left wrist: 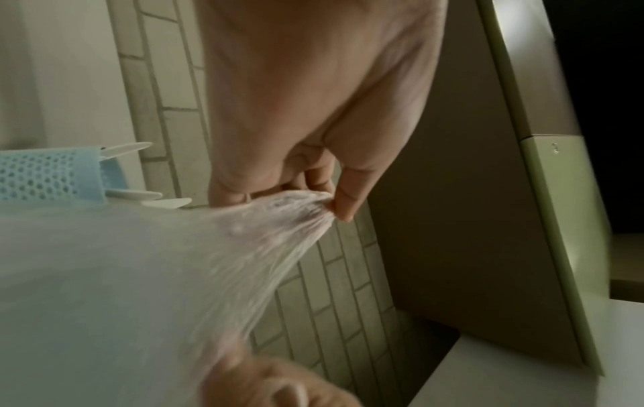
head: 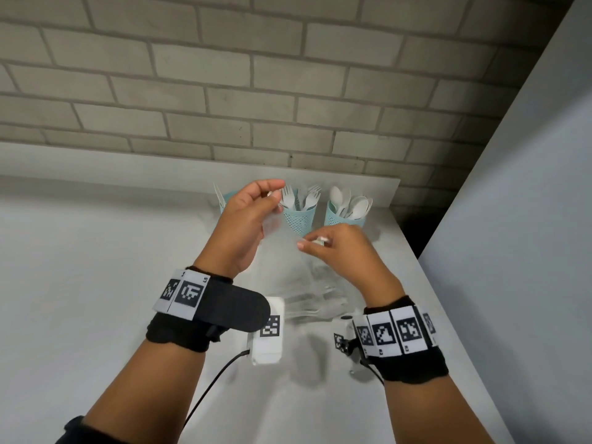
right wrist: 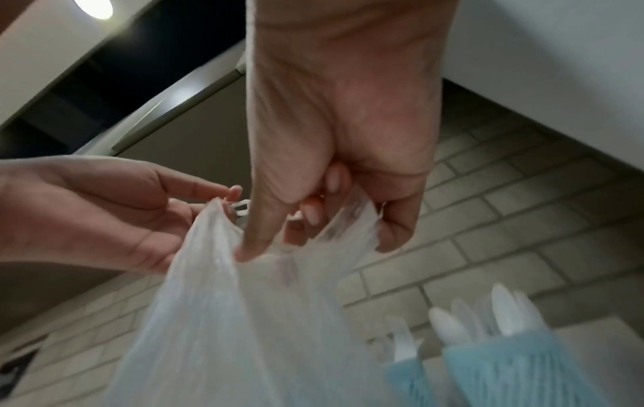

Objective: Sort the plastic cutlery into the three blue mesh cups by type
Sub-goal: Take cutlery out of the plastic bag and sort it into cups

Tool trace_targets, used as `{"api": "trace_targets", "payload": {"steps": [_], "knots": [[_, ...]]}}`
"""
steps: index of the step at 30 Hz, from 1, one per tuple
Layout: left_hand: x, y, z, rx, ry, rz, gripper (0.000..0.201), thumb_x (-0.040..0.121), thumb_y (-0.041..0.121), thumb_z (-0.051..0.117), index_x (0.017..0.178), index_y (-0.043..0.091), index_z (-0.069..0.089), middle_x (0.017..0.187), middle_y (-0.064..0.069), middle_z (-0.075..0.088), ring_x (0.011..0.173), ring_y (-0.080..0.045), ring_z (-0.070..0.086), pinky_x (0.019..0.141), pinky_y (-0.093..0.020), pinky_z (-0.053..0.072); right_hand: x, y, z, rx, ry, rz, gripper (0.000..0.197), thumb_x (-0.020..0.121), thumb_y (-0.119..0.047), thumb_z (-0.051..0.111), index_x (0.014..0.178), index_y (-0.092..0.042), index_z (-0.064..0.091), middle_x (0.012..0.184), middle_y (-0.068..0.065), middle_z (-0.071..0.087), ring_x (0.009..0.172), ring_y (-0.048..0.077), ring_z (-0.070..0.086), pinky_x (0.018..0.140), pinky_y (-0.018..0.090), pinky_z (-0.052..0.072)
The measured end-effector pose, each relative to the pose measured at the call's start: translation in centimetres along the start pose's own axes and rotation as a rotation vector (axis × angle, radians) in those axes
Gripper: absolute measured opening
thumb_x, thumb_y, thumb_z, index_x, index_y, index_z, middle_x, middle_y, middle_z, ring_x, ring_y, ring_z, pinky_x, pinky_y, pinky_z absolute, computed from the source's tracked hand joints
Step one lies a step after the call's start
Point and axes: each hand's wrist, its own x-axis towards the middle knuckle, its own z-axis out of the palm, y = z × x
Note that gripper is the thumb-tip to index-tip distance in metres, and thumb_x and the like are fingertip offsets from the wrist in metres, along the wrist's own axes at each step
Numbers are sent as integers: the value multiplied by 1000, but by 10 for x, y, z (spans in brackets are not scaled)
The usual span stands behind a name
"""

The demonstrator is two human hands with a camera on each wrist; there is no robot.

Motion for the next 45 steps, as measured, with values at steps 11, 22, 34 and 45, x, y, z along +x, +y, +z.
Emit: {"api": "trace_targets", "payload": {"steps": [11,22,34,45], "knots": [[-14,7,-14,319,-49,98,24,99,23,40,97,20,63,44,14,34,43,-3,31,50,-13,33,-12,5,-6,516,101,11,12,87,-21,64,93,-28,72,105,-13,60,107,2,54,101,25,40],[-20,29,-13,580,-190,82,27,78,14,43,84,20,69,47,12,43,45,-1,38,53,-16,41,-14,-16,15,-215,-198,160,38,99,-41,29,95,-29,64,89,-3,67,110,19,53,107,45,10],[-2,-54,-33,1001,-88,-339,39,80,18,64,52,15,37,53,-1,34,51,-16,35,57,-25,34,-18,4,25,-242,106,366,59,85,-32,65,134,-20,37,123,12,41,102,34,56,83,37,48],[1,-65,-52,-646,169,-729,37,86,-6,38,58,-3,61,76,-15,68,68,-27,70,84,-52,51,-8,42,24,1546,104,843,16,95,6,36,99,4,51,65,18,70,53,25,69,47,36,56]]}}
